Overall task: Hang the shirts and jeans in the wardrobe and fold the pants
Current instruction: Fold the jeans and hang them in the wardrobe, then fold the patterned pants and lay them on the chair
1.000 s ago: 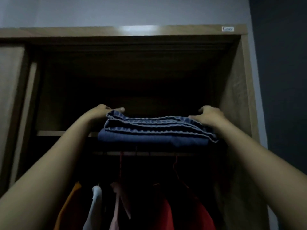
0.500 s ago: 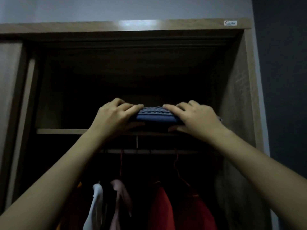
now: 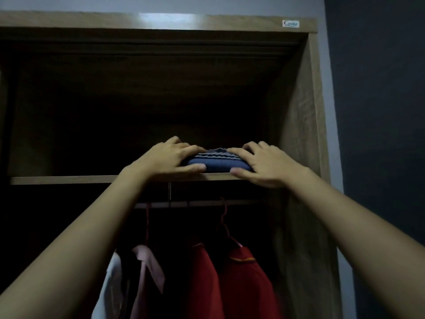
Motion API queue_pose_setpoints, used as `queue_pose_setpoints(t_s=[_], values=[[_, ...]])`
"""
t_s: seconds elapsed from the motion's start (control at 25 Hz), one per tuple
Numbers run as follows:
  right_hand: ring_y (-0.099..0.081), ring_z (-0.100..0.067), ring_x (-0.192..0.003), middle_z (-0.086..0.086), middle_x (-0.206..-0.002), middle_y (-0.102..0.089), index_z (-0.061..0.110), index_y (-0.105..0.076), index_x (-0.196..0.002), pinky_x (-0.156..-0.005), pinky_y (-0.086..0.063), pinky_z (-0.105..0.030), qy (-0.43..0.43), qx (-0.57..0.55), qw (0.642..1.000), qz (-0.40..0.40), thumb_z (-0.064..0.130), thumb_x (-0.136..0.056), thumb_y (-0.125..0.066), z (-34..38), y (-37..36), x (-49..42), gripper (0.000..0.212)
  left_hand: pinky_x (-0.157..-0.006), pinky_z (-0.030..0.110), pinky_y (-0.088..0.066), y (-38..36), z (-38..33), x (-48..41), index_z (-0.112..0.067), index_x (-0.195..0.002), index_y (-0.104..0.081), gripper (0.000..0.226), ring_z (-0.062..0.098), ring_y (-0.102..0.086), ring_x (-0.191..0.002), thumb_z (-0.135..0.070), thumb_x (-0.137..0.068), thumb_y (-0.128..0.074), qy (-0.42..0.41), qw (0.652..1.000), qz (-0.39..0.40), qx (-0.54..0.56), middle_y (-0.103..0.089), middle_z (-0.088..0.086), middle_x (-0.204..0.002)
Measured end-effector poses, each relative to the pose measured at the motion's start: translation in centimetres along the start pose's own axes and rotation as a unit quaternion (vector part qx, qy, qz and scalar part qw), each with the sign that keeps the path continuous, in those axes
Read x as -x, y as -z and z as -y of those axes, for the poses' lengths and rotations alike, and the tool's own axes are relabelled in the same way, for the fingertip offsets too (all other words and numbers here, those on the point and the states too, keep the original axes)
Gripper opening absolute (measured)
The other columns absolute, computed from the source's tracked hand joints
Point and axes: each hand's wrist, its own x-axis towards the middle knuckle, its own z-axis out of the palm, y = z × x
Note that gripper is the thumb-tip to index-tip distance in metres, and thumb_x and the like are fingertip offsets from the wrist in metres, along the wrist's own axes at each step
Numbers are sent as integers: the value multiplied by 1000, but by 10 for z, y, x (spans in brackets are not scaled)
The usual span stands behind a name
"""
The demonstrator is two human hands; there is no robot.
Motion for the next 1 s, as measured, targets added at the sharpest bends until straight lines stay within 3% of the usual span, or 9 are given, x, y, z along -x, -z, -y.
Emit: queue_pose_setpoints(t_s=[0.12,0.2,0.28,0.4,0.52,0.68,0.76,0.88,1.0], values=[[-44,-25,-114,-5,-135,-43,40,-13,-145,-92,-38,-38,10,36,999,-8,88,-65,-8,4,-6,3,93,-85,34,-40,-11,-2,11,-39,-146,-17,76,18,-41,-119,-78,-80,-17,2,998,-19,-58,-45,-5,-141],[-46,-26,-112,-6,-134,-45,39,-15,-145,-89,-39,-39,-2,47,999,-19,90,-62,-2,5,-5,4,98,-97,42,-37,-13,-6,15,-36,-148,-12,80,20,-36,-130,-78,-81,-14,14,995,-23,-92,-37,-3,-148],[-46,-30,-117,-10,-140,-43,35,-17,-147,-93,-37,-43,-17,69,997,-43,91,-62,5,10,-5,6,104,-110,54,-19,-7,-11,22,-36,-149,1,80,20,-16,-144,-77,-81,-10,37,995,-21,-87,-12,-4,-159],[-33,-33,-136,-16,-153,-27,28,-18,-148,-111,-21,-47,-21,64,994,-91,86,-70,-12,41,-2,13,98,-114,54,1,6,-17,43,-33,-142,18,79,9,14,-142,-75,-79,-5,63,995,-45,-69,21,-13,-149],[-17,-29,-144,-13,-157,-14,24,-14,-149,-116,-9,-42,-21,-43,992,-116,77,-75,-18,93,3,23,91,-116,46,-6,15,-15,79,-24,-146,10,82,5,11,-138,-74,-81,1,76,989,-108,-65,11,-9,-153],[-23,-28,-142,-14,-153,-26,14,-26,-147,-116,-14,-40,-28,-175,971,-158,58,-85,-26,196,-22,58,76,-114,43,-17,-6,-14,186,-13,-150,-15,73,11,-5,-140,-55,-90,-15,124,980,-149,-44,-13,1,-156],[-28,-29,-140,-15,-151,-31,11,-32,-144,-115,-14,-38,-7,-243,960,-140,51,-87,-30,263,-43,81,70,-110,45,-25,-26,-21,262,-9,-148,-25,69,15,-13,-139,-50,-92,-23,164,978,-121,-40,-23,7,-154],[-28,-29,-140,-15,-151,-30,10,-34,-143,-115,-11,-35,60,-319,945,-50,48,-88,-35,377,-72,124,66,-109,48,-29,-53,-35,396,-8,-146,-28,68,17,-15,-139,-48,-92,-24,258,966,-9,-26,-27,9,-153],[-35,-31,-136,-18,-148,-35,9,-38,-140,-112,-25,-40,123,-369,921,34,45,-88,-39,485,-89,184,64,-110,47,-26,-63,-63,542,-8,-147,-26,69,18,-12,-141,-50,-92,-20,367,924,106,9,-24,7,-155]])
